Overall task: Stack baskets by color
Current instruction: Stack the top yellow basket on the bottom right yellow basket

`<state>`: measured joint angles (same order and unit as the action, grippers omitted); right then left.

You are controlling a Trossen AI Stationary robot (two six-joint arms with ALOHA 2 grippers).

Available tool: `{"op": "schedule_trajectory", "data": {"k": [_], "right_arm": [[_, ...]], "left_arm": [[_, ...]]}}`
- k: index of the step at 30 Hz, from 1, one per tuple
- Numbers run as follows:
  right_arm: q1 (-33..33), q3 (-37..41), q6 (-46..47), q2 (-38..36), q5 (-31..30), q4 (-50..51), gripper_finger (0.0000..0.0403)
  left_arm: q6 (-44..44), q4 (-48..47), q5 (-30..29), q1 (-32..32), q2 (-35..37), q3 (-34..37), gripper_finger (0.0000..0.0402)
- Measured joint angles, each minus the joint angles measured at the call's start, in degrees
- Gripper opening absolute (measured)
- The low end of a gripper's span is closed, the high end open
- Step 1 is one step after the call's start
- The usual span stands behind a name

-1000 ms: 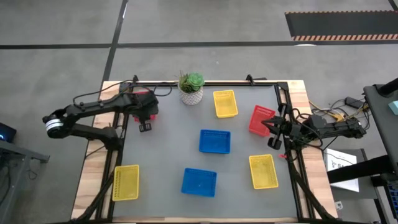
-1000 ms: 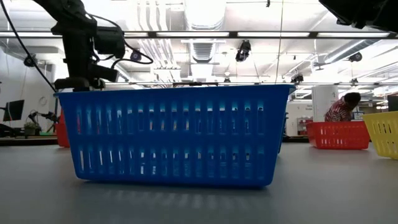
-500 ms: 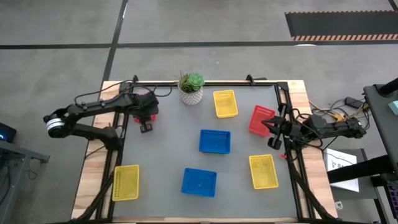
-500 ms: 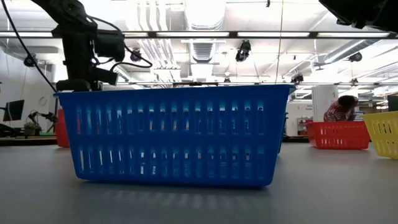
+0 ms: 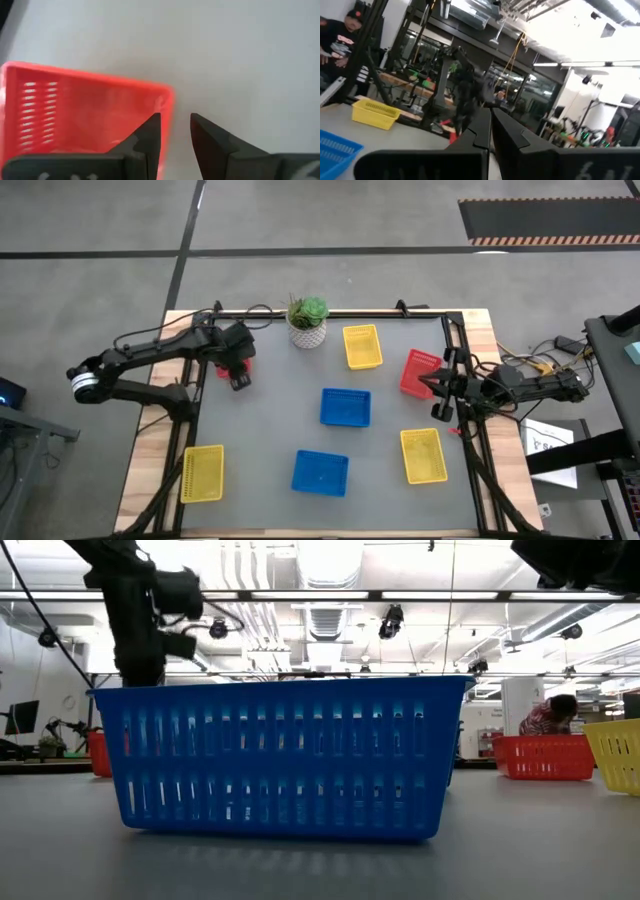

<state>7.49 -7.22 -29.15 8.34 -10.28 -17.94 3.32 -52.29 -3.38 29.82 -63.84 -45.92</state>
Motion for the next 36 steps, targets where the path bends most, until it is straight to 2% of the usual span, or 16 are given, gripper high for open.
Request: {"op": "schedule_trajectory", "data": {"k": [2,4,10,13,18,23,28,36], "right_arm": [[0.00,0.27,2.54,0.00,0.02,0.90,0.0009],[0.00,0.87,4.72,0.00,0.06,1.82,0.0009],[-0.02,3.47,8.21,0.00,0.83,1.19,0.0009],[0.00,3.98,8.17,0.00,2.31,-0.95,0.0009],[-0.02,4.42,8.11,0.20,2.30,-0.61,0.0009],[-0.02,4.65,7.08,0.44,2.22,-0.58,0.0009],[-0.02,4.65,6.64,0.46,2.21,-0.54,0.0009],[-0.02,4.65,10.49,0.46,2.19,-0.32,0.0009]], "left_arm": [[-3.58,2.70,1.71,-2.20,1.42,-0.20,0.0088],[-4.89,7.32,0.36,-6.39,3.21,0.55,0.0088],[-11.34,23.90,-7.81,-22.77,4.06,1.93,0.0088],[-11.92,32.29,-12.62,-30.42,2.81,2.85,0.0088],[-10.16,46.09,-16.52,-38.62,0.45,5.18,0.0088],[-8.17,52.72,-16.70,-41.07,-2.76,6.03,0.0088],[-1.87,55.69,-17.29,-40.92,-5.22,6.05,0.0088],[2.67,58.46,-18.20,-40.69,-5.14,6.05,0.0088]]}}
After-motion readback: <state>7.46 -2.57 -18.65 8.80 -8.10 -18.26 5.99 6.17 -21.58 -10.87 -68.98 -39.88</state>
